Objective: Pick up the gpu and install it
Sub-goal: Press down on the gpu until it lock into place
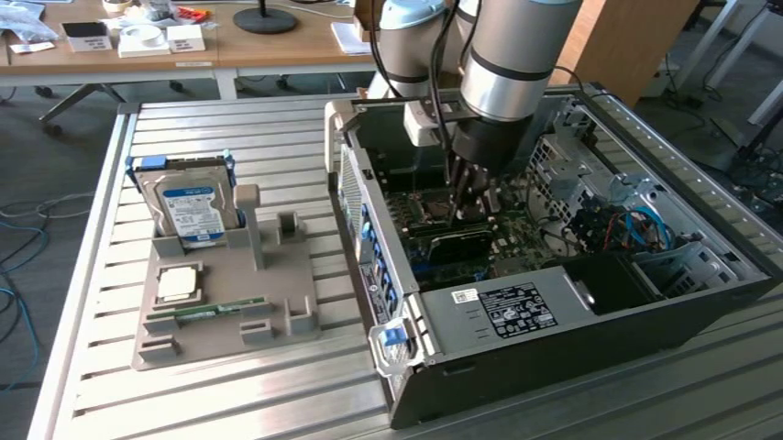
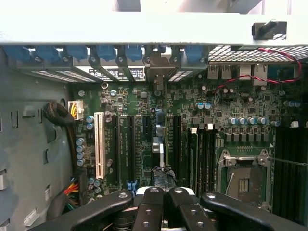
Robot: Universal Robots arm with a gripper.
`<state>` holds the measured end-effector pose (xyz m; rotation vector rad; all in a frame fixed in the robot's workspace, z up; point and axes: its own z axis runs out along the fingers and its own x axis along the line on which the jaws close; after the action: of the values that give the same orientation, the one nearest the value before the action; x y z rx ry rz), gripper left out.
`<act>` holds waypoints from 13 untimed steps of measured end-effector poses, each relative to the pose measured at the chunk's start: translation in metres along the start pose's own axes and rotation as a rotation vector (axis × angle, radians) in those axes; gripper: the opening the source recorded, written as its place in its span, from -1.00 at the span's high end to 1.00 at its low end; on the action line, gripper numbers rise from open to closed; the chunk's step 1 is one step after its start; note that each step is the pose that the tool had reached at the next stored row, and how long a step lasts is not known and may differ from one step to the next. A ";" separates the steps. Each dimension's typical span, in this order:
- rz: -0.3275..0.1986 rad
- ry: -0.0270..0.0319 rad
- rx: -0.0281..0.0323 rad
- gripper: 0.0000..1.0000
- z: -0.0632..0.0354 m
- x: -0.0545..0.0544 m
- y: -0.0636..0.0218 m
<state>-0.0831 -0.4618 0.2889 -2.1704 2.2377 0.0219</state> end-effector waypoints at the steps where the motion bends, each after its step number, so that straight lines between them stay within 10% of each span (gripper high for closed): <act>1: 0.000 0.0003 -0.0001 0.79 0.0005 0.000 0.0000; 13: 0.000 0.0002 0.0000 0.79 0.0085 -0.001 0.0001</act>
<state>-0.0831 -0.4611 0.2804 -2.1703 2.2380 0.0217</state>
